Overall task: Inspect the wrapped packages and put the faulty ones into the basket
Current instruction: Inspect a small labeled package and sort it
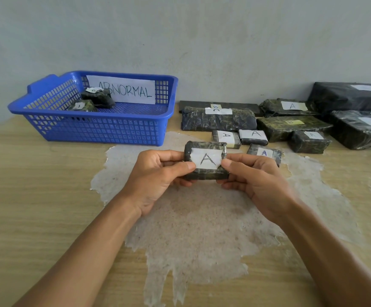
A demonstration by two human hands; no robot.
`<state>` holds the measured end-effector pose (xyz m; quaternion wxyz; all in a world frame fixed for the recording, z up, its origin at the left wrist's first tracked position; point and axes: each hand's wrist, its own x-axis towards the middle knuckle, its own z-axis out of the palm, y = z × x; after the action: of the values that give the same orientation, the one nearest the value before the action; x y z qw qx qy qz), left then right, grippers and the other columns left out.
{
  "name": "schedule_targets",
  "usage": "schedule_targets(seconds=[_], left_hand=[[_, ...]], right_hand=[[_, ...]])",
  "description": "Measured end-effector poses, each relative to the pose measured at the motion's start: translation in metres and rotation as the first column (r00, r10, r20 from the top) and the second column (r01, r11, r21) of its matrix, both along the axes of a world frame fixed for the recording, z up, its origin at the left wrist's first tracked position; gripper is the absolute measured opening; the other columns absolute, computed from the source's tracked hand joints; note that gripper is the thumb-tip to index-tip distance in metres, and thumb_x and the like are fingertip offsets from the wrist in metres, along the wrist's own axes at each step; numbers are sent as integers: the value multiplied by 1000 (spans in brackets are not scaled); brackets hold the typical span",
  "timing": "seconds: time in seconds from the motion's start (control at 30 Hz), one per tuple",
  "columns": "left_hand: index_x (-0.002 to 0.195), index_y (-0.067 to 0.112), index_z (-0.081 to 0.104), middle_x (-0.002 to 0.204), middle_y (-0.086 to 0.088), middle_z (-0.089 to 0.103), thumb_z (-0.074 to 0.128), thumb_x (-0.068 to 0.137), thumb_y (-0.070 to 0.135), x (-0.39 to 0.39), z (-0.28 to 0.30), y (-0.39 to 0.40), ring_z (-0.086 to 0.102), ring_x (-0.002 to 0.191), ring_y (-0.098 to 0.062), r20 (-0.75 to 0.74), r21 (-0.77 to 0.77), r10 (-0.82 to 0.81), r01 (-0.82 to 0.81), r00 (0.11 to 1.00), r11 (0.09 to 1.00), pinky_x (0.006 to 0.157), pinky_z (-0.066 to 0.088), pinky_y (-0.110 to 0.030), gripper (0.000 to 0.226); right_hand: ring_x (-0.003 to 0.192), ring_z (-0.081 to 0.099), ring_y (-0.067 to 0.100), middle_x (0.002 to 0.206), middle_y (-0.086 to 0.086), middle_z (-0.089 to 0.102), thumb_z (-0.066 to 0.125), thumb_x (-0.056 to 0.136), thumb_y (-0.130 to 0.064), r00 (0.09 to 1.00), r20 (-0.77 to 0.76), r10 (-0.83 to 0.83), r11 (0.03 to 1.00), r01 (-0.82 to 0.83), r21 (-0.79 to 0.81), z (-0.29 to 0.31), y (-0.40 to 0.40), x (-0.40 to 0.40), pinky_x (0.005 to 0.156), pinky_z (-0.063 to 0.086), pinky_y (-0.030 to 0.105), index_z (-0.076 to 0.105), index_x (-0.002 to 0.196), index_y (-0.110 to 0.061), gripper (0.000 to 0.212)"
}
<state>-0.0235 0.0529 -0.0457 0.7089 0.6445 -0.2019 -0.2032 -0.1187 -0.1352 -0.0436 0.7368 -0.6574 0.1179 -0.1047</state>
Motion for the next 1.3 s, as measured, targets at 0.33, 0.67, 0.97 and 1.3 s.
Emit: schedule_targets(seconds=[0.33, 0.67, 0.97, 1.3], left_hand=[[129, 20, 61, 94, -19, 77, 78, 74, 14, -3, 2, 0, 74, 81, -29, -33, -47, -25, 24, 999, 999, 72, 62, -33, 59], [128, 5, 63, 79, -11, 75, 69, 86, -8, -5, -3, -4, 68, 67, -19, 69, -50, 36, -32, 997, 998, 69, 60, -26, 45], [123, 9, 68, 74, -4, 72, 70, 88, 2, -6, -5, -6, 65, 65, -14, 132, 25, 28, -31, 991, 999, 62, 55, -25, 35], [112, 21, 74, 101, 1, 78, 78, 72, 23, -6, -7, -6, 72, 98, -18, 188, 75, -21, 7, 982, 997, 94, 58, -40, 40]], right_hand=[[60, 70, 18, 81, 15, 75, 72, 86, -6, 999, -16, -49, 998, 49, 30, -3, -1, 1, 64, 61, 27, 75, 95, -4, 10], [90, 74, 25, 109, 12, 72, 89, 73, -15, 999, 28, -44, 995, 46, -91, -5, 2, 1, 74, 62, 38, 54, 141, -20, 77], [91, 75, 23, 97, 3, 79, 84, 63, -35, 986, 104, -130, 934, 157, -322, -13, 1, 3, 82, 62, 41, 72, 120, -16, 62], [82, 74, 24, 89, 7, 79, 79, 74, -22, 988, 123, -97, 960, 126, -249, -13, 5, 4, 82, 60, 45, 75, 108, -15, 35]])
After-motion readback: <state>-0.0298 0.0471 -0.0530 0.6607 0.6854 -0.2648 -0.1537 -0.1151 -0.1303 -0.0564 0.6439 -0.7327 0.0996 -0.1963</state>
